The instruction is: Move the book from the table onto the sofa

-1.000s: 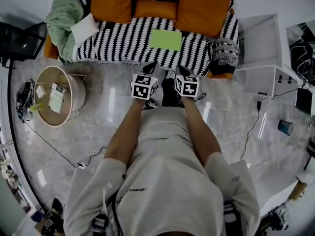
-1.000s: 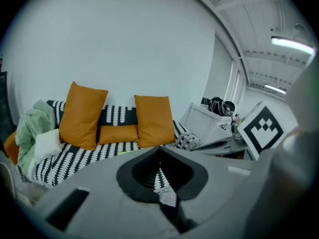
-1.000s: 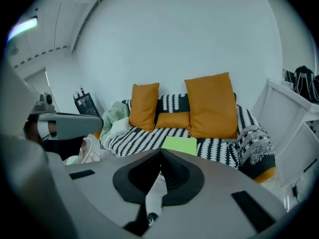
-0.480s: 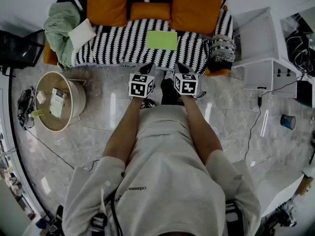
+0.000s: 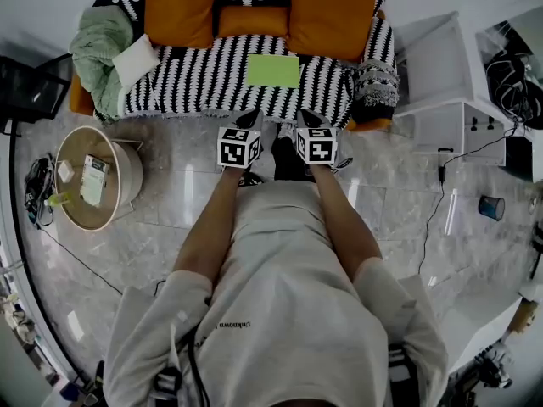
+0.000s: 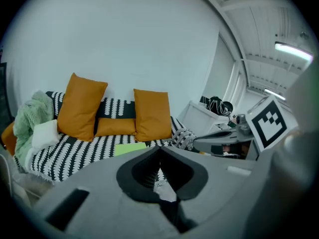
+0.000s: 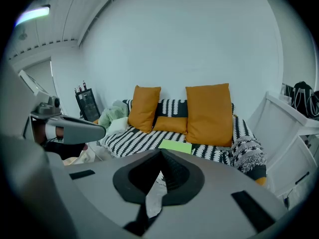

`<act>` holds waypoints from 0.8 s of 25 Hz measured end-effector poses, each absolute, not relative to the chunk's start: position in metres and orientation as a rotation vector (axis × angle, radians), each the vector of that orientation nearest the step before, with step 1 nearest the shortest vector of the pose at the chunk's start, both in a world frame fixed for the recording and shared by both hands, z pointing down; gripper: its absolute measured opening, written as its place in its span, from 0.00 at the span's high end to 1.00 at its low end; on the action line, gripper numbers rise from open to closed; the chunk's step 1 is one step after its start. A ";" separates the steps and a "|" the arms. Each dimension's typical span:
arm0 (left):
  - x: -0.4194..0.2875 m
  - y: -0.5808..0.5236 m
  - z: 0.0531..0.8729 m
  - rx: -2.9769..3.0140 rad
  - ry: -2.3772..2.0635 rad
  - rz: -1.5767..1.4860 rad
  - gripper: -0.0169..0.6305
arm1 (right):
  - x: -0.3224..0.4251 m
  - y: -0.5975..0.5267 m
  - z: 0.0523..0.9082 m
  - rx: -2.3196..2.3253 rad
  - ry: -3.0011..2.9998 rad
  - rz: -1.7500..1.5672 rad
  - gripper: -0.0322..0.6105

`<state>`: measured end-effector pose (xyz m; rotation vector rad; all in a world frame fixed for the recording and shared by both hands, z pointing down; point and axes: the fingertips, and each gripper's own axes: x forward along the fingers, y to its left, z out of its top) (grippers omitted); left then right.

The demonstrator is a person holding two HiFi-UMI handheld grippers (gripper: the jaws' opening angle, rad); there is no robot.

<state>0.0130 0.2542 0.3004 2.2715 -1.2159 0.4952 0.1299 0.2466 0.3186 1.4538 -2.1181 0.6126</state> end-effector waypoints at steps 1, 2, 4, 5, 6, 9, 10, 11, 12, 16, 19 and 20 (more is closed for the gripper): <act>0.014 0.255 0.301 2.273 -1.211 0.494 0.96 | 0.131 0.247 0.319 1.455 -2.115 0.612 0.94; 0.015 0.255 0.301 2.274 -1.207 0.492 0.96 | 0.133 0.247 0.320 1.457 -2.113 0.611 0.94; 0.016 0.254 0.302 2.270 -1.205 0.486 0.96 | 0.135 0.247 0.319 1.463 -2.111 0.609 0.94; 0.016 0.254 0.302 2.266 -1.204 0.485 0.96 | 0.136 0.246 0.318 1.464 -2.110 0.606 0.94; 0.015 0.254 0.302 2.261 -1.203 0.485 0.96 | 0.136 0.246 0.318 1.462 -2.109 0.599 0.94; 0.017 0.255 0.301 2.244 -1.197 0.483 0.96 | 0.135 0.246 0.318 1.440 -2.101 0.556 0.94; 0.017 0.255 0.300 2.244 -1.196 0.482 0.96 | 0.134 0.247 0.319 1.434 -2.100 0.548 0.94; 0.018 0.254 0.300 2.245 -1.194 0.478 0.96 | 0.134 0.247 0.319 1.430 -2.099 0.544 0.94; 0.018 0.254 0.299 2.245 -1.190 0.470 0.96 | 0.132 0.248 0.319 1.427 -2.099 0.540 0.94; 0.022 0.253 0.293 2.254 -1.157 0.428 0.96 | 0.132 0.247 0.317 1.430 -2.101 0.530 0.94; 0.026 0.258 0.292 2.258 -1.144 0.419 0.96 | 0.135 0.254 0.318 1.439 -2.094 0.543 0.94; 0.027 0.260 0.293 2.257 -1.139 0.418 0.96 | 0.136 0.257 0.319 1.440 -2.092 0.549 0.94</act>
